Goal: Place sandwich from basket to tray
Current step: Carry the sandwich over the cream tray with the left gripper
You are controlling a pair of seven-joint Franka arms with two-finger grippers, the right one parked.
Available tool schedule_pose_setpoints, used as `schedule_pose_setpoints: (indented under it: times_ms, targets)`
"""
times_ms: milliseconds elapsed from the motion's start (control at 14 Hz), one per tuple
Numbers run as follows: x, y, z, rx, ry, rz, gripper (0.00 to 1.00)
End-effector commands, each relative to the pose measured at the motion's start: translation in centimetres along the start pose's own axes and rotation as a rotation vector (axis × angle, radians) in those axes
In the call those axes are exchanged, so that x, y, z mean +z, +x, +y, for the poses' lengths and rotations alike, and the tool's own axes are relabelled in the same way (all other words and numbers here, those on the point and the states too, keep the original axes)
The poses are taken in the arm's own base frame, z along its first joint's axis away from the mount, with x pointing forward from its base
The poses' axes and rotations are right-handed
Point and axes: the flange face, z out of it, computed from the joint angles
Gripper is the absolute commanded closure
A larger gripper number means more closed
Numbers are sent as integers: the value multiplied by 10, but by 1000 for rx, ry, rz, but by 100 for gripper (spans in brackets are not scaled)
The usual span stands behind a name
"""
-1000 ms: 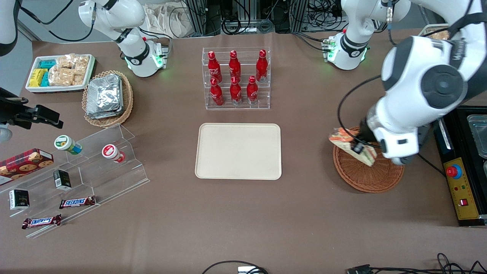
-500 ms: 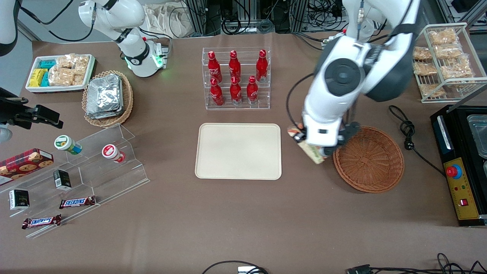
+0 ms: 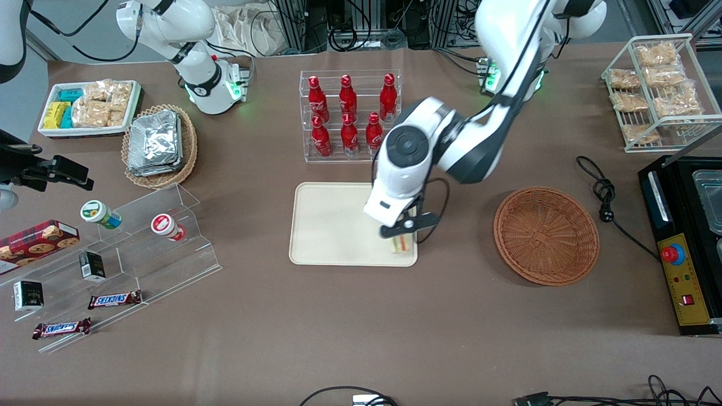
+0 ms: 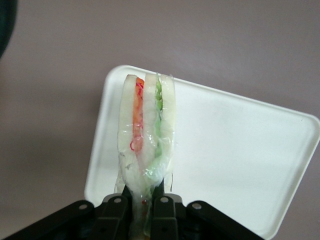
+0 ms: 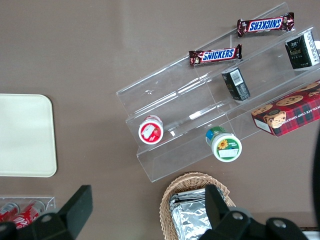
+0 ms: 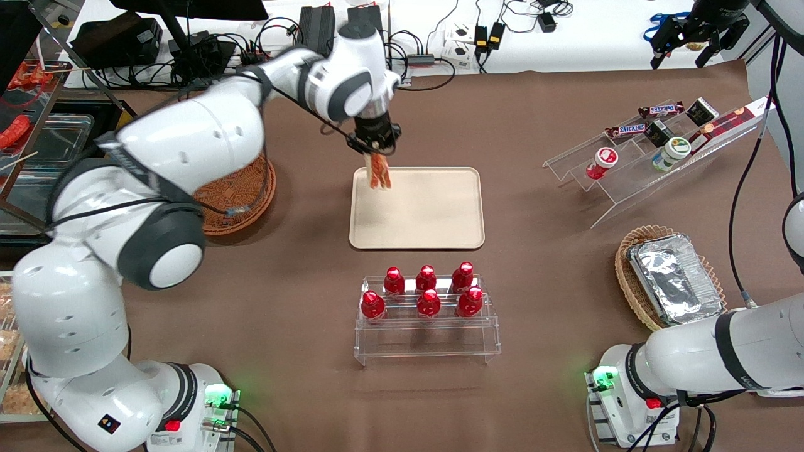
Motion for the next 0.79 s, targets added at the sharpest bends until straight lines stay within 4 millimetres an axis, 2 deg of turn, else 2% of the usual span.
schedule_pose_setpoints:
  times_ms: [0,143,429,500,571,643,714]
  targets:
    - [33,6,10,49,15,1,100]
    - [56,6,9,127,39,-22,100]
    - [82,1,7,185,76,-53,100]
    - [85,1,7,186,80,-54,84]
    - [84,3,5,181,79,-54,59]
    - [85,3,5,184,82,-53,11]
    - [83,2,5,180,82,-51,0]
